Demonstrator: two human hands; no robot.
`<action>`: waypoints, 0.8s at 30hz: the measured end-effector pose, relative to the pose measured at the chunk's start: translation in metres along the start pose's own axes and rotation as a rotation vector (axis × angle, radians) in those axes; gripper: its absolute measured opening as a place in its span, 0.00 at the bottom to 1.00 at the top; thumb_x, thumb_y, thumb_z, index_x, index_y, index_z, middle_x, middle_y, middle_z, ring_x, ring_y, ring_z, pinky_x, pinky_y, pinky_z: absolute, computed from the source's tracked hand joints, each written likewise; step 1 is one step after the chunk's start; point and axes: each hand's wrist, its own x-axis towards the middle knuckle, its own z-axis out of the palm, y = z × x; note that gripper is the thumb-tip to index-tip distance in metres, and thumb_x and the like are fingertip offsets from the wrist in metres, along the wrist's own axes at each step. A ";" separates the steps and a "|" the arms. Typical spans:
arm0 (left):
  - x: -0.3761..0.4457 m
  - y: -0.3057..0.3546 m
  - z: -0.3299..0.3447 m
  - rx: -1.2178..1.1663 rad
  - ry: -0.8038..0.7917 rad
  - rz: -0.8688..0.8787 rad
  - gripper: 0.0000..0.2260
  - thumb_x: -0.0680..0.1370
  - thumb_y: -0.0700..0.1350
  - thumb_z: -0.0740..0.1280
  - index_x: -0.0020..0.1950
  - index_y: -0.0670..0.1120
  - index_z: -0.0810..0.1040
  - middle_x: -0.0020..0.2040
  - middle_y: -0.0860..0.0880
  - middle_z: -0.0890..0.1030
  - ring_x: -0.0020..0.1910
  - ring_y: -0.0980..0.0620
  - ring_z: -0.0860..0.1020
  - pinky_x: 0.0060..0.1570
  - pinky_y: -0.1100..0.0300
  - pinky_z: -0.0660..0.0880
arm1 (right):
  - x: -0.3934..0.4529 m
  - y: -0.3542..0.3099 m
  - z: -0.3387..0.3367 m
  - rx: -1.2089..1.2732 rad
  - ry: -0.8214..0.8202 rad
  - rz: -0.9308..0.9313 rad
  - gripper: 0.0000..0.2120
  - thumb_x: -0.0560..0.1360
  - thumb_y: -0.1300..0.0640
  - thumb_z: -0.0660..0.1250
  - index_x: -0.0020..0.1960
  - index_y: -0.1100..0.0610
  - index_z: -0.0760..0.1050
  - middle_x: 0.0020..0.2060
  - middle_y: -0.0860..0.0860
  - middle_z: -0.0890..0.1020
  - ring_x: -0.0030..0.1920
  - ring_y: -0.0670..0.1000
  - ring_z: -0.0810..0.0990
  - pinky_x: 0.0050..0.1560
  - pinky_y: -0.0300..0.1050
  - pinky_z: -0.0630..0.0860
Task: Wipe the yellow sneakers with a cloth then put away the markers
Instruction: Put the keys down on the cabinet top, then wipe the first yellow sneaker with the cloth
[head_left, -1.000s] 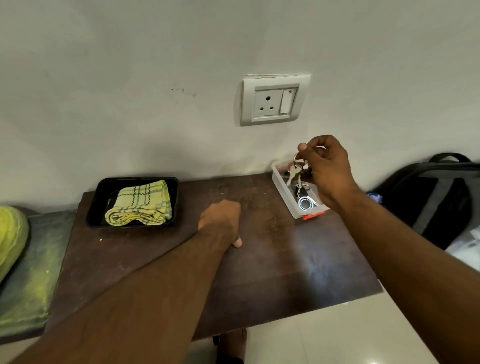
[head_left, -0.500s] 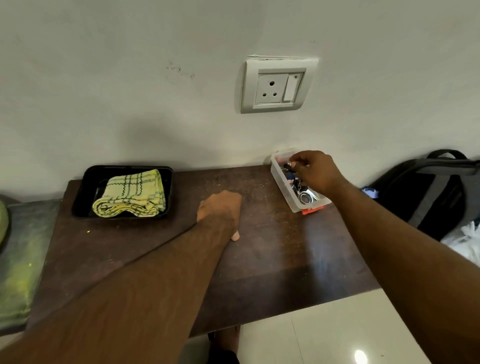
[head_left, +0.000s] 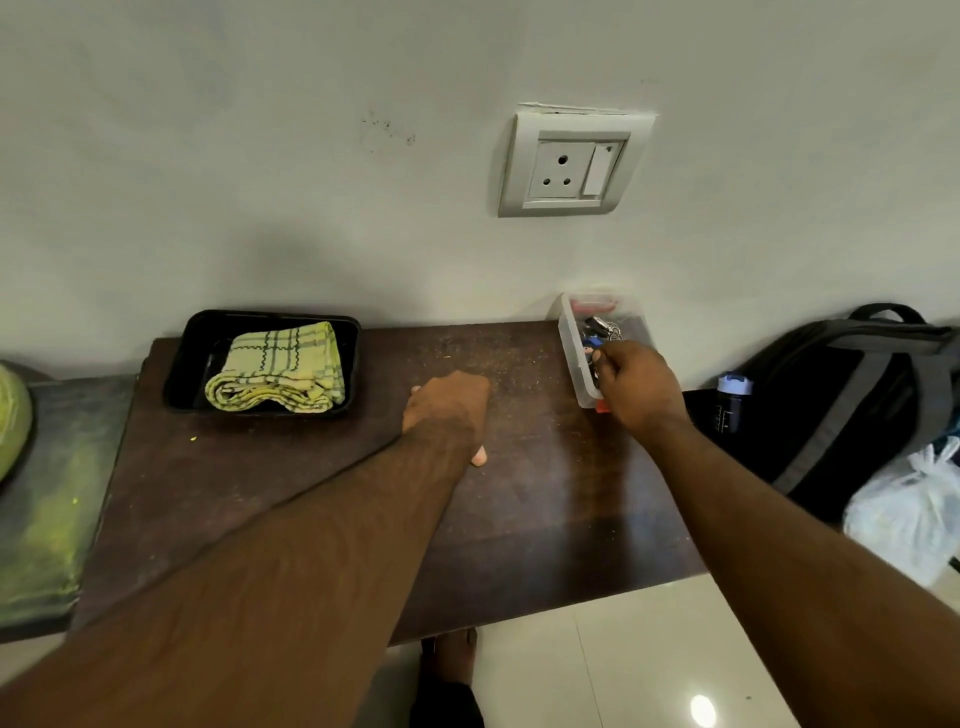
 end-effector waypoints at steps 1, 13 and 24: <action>0.001 0.000 0.000 -0.001 -0.001 0.000 0.24 0.69 0.43 0.77 0.61 0.42 0.72 0.59 0.43 0.77 0.60 0.42 0.75 0.58 0.47 0.72 | 0.001 0.000 -0.001 0.009 -0.013 -0.021 0.12 0.79 0.55 0.58 0.50 0.57 0.80 0.43 0.55 0.81 0.41 0.55 0.76 0.40 0.42 0.66; -0.071 -0.041 -0.004 -0.203 -0.025 0.079 0.36 0.67 0.57 0.76 0.70 0.44 0.70 0.69 0.41 0.72 0.64 0.43 0.73 0.62 0.53 0.72 | -0.056 -0.068 -0.078 -0.121 -0.151 -0.499 0.07 0.79 0.58 0.60 0.45 0.60 0.74 0.43 0.54 0.77 0.47 0.55 0.74 0.48 0.47 0.70; -0.286 -0.130 0.016 -0.207 0.238 -0.044 0.34 0.76 0.48 0.66 0.78 0.45 0.53 0.77 0.44 0.56 0.77 0.46 0.53 0.73 0.54 0.54 | -0.199 -0.258 -0.101 -0.103 -0.237 -0.774 0.13 0.80 0.52 0.59 0.55 0.58 0.77 0.54 0.54 0.76 0.58 0.53 0.72 0.60 0.46 0.69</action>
